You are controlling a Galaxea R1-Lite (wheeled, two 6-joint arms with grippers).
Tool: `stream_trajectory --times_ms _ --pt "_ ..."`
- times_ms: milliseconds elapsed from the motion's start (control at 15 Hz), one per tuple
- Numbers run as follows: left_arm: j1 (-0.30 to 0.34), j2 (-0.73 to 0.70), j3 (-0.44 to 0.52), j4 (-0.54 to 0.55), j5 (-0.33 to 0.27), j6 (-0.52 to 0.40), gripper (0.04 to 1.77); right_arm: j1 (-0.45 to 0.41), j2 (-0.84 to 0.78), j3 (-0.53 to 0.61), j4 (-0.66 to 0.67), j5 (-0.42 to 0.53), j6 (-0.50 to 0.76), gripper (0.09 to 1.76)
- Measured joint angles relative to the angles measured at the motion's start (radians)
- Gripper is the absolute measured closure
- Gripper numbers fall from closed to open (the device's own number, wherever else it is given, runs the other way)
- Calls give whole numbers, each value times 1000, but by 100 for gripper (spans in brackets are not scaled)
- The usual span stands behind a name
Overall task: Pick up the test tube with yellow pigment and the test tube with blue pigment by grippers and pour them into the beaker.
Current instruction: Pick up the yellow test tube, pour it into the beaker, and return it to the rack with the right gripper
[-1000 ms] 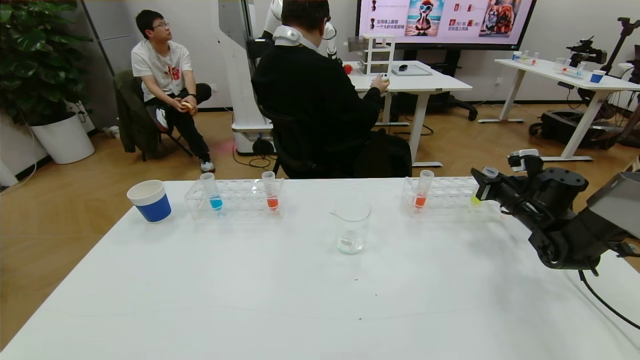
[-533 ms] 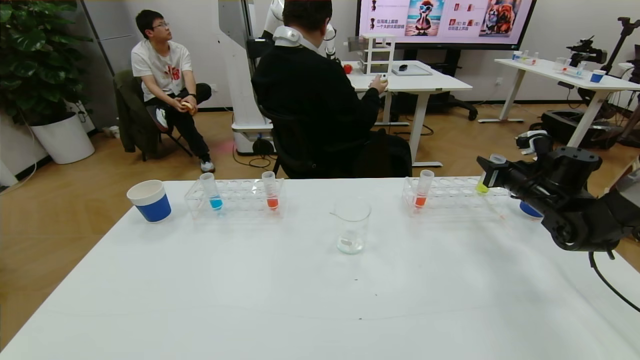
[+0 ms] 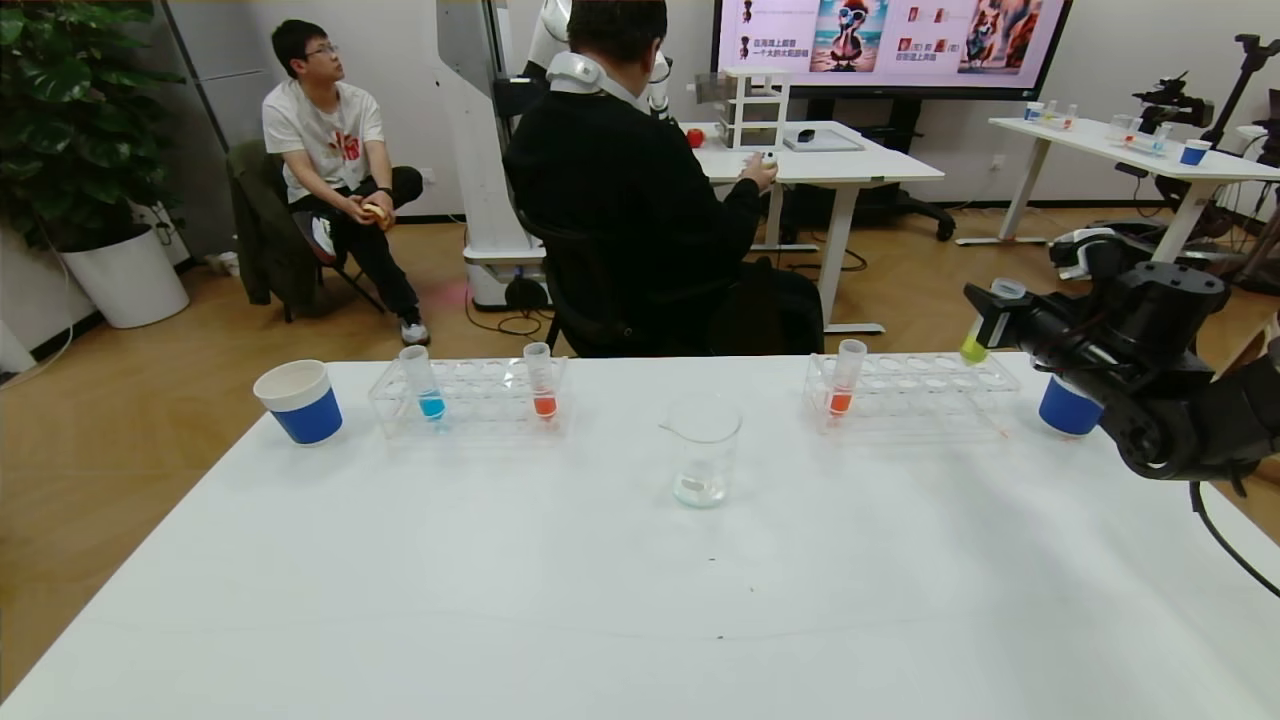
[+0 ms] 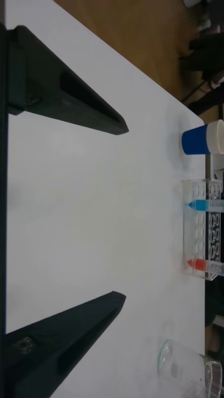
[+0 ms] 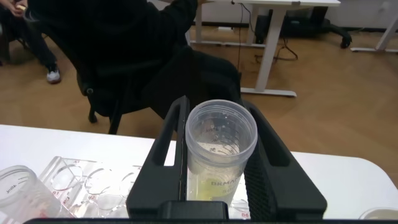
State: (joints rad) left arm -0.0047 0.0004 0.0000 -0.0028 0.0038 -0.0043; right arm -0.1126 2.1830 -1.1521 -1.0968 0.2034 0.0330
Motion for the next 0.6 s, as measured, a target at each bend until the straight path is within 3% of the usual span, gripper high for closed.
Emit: stream_trajectory --times_ms 267,467,600 --pt "0 0 0 0 0 0 6 71 -11 -89 62 5 -73 133" --pt "0 0 0 0 0 0 6 164 -11 -163 96 19 -97 133" --pt "0 0 0 0 0 0 6 224 -6 -205 117 24 -178 133"
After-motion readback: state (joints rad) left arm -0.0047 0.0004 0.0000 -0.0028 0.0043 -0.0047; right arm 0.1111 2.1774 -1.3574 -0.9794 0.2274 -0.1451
